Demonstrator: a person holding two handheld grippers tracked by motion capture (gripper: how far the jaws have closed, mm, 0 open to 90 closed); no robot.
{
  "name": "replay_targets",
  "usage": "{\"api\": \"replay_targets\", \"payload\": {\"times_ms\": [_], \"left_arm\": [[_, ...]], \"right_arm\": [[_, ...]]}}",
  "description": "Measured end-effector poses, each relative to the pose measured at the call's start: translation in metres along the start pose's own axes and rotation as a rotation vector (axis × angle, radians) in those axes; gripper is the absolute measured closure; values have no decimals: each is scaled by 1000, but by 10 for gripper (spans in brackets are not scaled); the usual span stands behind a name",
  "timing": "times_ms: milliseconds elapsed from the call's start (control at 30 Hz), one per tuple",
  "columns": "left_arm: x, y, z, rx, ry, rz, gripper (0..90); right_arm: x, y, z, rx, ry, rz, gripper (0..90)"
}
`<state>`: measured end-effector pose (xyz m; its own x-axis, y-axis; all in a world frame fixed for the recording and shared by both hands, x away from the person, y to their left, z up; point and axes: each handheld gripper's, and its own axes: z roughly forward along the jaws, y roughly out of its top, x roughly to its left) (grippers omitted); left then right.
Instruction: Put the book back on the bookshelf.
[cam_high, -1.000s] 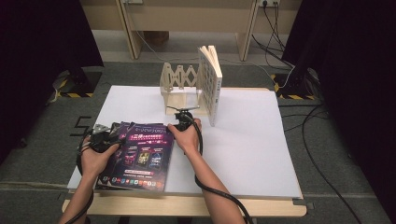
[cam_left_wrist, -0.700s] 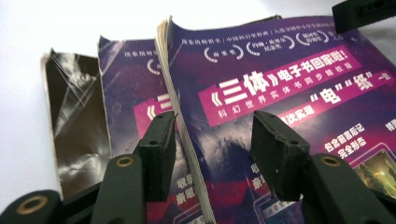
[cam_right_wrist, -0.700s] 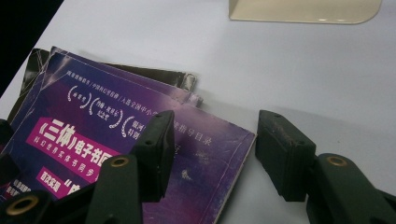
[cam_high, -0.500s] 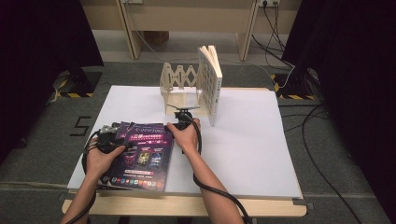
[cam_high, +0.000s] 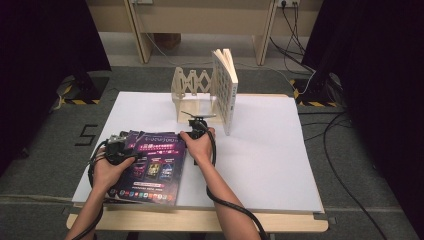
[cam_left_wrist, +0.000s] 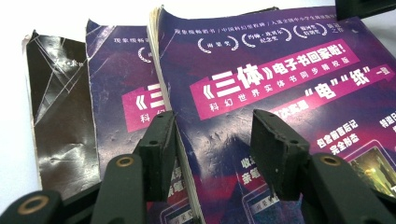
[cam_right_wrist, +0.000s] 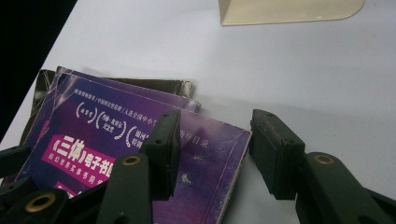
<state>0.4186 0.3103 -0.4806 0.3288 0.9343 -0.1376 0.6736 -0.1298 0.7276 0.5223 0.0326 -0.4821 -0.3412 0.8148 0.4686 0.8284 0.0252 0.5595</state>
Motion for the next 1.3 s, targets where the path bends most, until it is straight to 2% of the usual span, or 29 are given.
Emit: {"api": "replay_targets", "payload": {"times_ms": [100,233,333,400,467,933,1067,1300], "left_arm": [[0,0,0,-3,3,-5,505],[0,0,0,-1,-2,-10,506],[-1,-1,0,-4,8,-4,507],[-1,-1,0,-3,6,-7,508],[1,-1,0,-6,-3,-14,508],[0,-2,0,-9,4,-9,509],[0,-2,0,-12,3,-12,509],[0,-2,0,-14,0,-15,509]], "right_arm": [[0,-2,0,3,-6,3,543],[0,-4,-1,4,2,55,542],[2,-5,-3,10,5,65,538],[1,-6,-3,23,11,80,533],[1,-6,-3,57,32,104,525],[5,-13,-7,76,32,49,543],[6,-14,-9,62,32,31,550],[2,-16,-7,60,62,55,547]]}}
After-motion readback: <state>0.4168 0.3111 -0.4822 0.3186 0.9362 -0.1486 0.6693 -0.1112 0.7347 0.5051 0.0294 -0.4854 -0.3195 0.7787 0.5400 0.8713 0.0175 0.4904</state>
